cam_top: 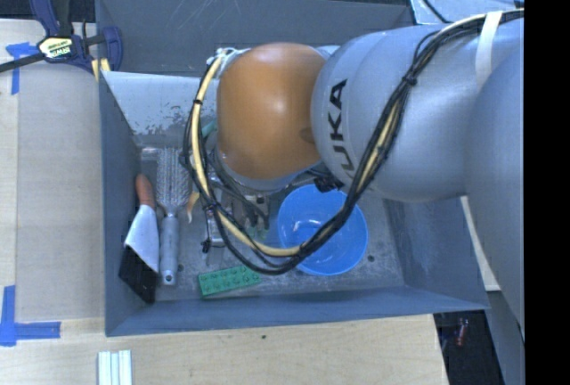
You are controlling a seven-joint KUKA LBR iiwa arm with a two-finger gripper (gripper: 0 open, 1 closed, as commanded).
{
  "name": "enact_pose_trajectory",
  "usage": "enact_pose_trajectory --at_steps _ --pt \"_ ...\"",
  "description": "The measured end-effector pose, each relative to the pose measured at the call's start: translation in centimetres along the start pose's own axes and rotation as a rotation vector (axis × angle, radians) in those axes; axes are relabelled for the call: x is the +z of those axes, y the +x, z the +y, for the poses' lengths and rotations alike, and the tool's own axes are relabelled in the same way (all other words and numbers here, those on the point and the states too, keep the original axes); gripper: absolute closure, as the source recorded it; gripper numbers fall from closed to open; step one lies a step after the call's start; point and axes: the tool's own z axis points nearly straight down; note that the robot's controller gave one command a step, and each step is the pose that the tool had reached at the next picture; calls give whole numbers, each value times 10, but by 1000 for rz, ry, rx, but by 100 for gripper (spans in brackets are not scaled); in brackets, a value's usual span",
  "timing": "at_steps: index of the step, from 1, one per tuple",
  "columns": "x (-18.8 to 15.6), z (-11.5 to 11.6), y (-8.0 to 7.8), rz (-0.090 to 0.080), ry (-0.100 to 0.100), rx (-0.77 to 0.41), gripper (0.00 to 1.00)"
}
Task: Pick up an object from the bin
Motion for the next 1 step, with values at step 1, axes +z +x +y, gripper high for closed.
enact_pose_trajectory --at_steps 1 --pt "0 0 0 0 0 0 100"
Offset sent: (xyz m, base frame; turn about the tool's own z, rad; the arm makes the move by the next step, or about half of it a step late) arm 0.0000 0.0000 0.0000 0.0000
